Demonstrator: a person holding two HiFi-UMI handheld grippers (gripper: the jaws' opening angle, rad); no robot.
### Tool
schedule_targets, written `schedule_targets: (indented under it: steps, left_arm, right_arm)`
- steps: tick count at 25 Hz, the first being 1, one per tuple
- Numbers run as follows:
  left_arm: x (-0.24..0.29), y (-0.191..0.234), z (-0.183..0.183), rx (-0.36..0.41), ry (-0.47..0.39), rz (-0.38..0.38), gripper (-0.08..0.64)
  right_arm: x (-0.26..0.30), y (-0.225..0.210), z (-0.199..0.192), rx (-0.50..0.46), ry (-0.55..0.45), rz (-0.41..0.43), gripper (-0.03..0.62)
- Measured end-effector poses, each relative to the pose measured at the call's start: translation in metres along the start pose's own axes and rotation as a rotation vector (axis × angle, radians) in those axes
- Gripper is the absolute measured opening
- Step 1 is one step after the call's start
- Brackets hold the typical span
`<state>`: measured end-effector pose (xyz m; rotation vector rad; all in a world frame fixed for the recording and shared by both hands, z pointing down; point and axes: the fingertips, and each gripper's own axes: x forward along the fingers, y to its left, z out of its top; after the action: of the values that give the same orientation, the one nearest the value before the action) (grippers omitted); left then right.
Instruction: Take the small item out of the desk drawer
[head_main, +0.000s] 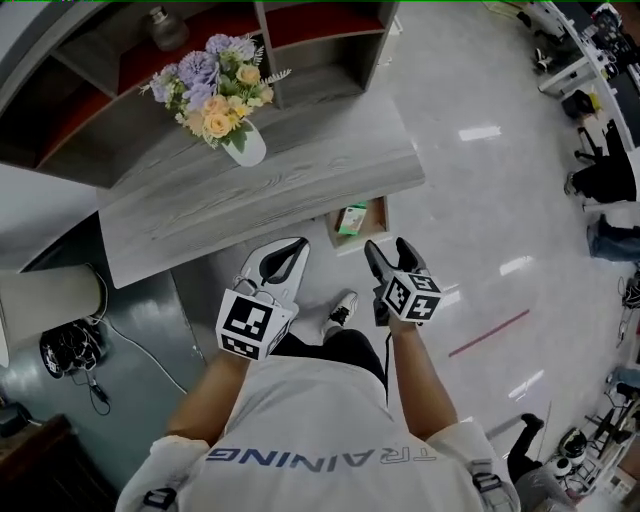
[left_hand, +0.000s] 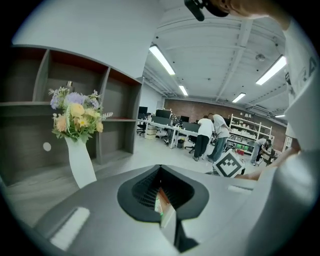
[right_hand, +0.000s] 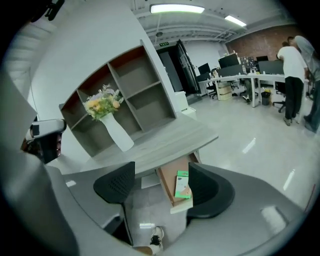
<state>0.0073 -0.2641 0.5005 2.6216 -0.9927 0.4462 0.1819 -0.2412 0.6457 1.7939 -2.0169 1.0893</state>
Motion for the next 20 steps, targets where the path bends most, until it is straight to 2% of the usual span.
schedule_targets:
  steps: [5,10,16,20]
  left_arm:
    - [0.006,0.02,-0.025,0.008,0.046,0.028,0.0]
    - [0.01,0.035,-0.043,-0.017,0.072,0.082,0.0]
    - [0.016,0.036,-0.066,-0.076,0.091,0.117,0.0]
    - [0.015,0.044,-0.078,-0.085,0.112,0.144,0.0]
  right_arm:
    - [0.064,-0.025,-0.051,0.014,0.119,-0.024,0.351]
    - [0.119,-0.053,-0.093,0.028,0.235,-0.056,0.351]
    - [0.176,-0.073,-0.135,0.038,0.322,-0.101,0.353]
    - [0.207,-0.084,-0.147,0.063,0.35,-0.122,0.36]
